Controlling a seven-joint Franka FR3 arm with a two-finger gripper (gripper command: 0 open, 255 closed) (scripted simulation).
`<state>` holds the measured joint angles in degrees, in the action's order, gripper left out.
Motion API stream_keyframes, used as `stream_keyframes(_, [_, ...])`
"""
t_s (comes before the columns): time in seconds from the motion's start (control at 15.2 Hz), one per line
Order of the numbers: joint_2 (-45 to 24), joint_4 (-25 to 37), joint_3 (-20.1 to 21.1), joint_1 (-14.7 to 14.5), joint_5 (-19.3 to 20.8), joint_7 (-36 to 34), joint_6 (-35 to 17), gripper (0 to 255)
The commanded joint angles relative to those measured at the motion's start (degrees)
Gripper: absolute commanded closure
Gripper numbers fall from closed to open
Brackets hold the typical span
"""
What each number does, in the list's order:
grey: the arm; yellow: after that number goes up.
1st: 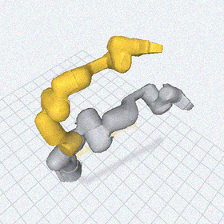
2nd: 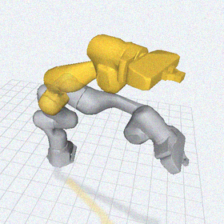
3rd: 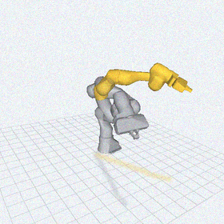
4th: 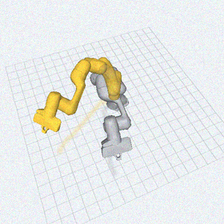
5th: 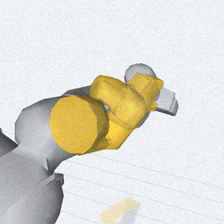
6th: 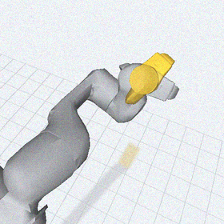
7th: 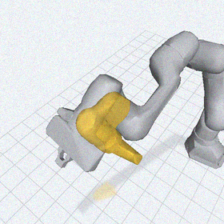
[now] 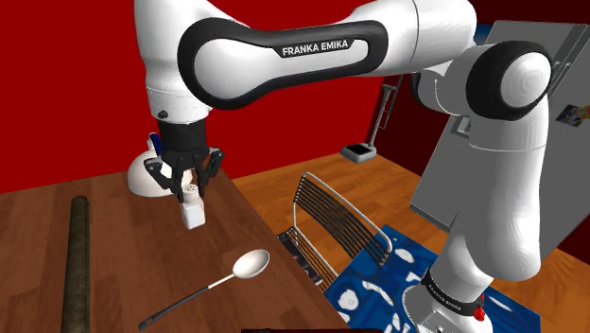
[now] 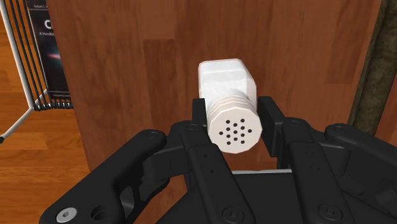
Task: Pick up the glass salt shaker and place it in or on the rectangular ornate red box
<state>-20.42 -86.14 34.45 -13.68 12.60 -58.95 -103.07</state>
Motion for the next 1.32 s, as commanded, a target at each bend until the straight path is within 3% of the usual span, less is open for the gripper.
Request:
stream_keyframes(0.0, [3.2, -3.9, 0.8, 0.5, -1.5, -0.6, -1.1, 255])
stream_keyframes(0.59, [21.7, -22.4, 4.2, 1.4, -12.5, -1.7, -4.6, 255])
stream_keyframes(1.25, [39.8, -34.8, 5.5, -4.3, -24.5, -3.7, -2.5, 255])
